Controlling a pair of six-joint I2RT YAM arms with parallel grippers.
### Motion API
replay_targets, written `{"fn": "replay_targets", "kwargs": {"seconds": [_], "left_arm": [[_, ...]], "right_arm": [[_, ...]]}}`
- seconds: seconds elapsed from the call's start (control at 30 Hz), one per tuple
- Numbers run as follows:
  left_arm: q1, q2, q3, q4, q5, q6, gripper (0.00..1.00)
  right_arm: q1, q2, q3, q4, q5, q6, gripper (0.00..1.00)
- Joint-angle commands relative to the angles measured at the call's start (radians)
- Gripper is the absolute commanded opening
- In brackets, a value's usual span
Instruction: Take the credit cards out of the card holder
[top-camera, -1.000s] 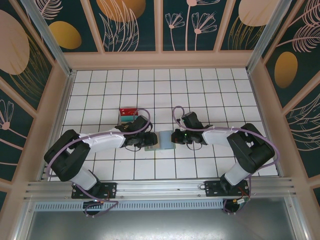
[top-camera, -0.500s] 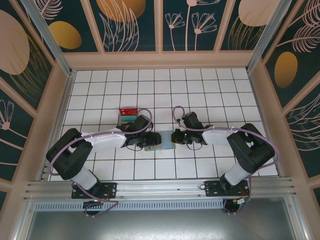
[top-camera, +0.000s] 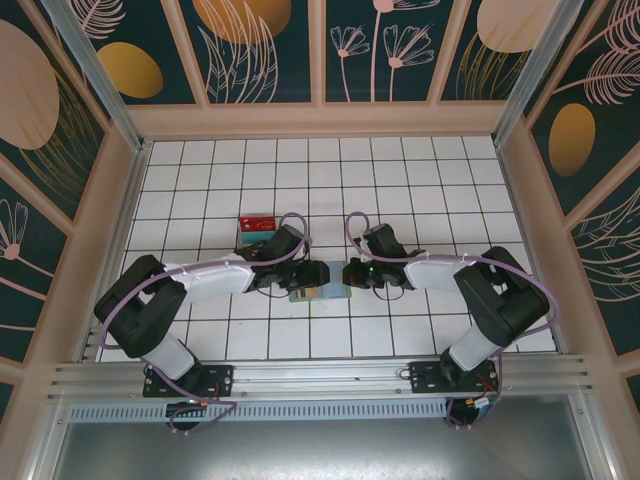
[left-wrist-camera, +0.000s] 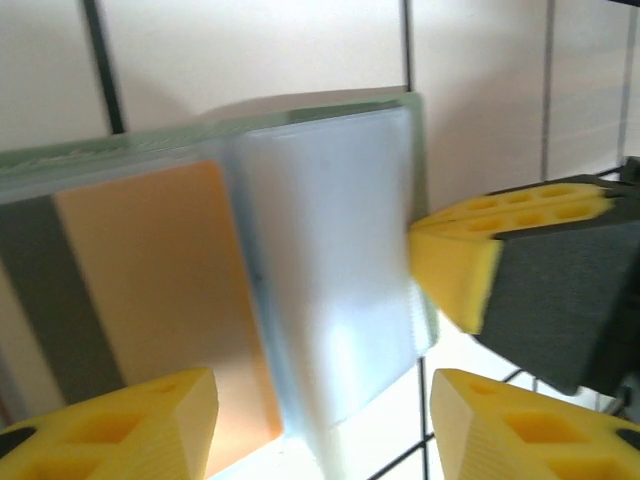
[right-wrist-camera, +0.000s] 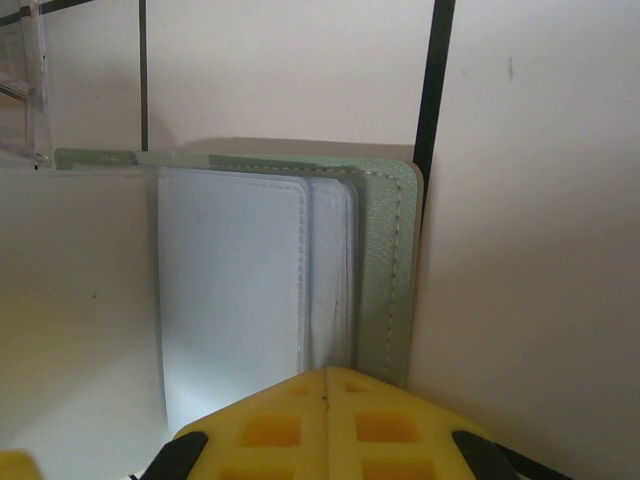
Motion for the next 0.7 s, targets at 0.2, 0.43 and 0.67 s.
{"fn": "replay_targets", "kwargs": {"seconds": [0.2, 0.43, 0.67], "left_arm": [[-0.035, 0.059, 0.101, 0.089, 0.113, 0.033, 0.47], [-0.029, -0.021, 0.047, 0.031, -0.002, 0.041, 0.42], [0.053, -0.152, -0.082, -0.049, -0.119, 0.033, 0.26]], "right_arm": [[0.022, 0.019, -0.029, -0.068, 0.043, 0.006, 0.0], [0.005, -0.027, -0.013, -0.106, 0.079, 0.0, 0.07], [-0.015, -0.114, 0.057, -0.147, 0.063, -0.003, 0.09]]}}
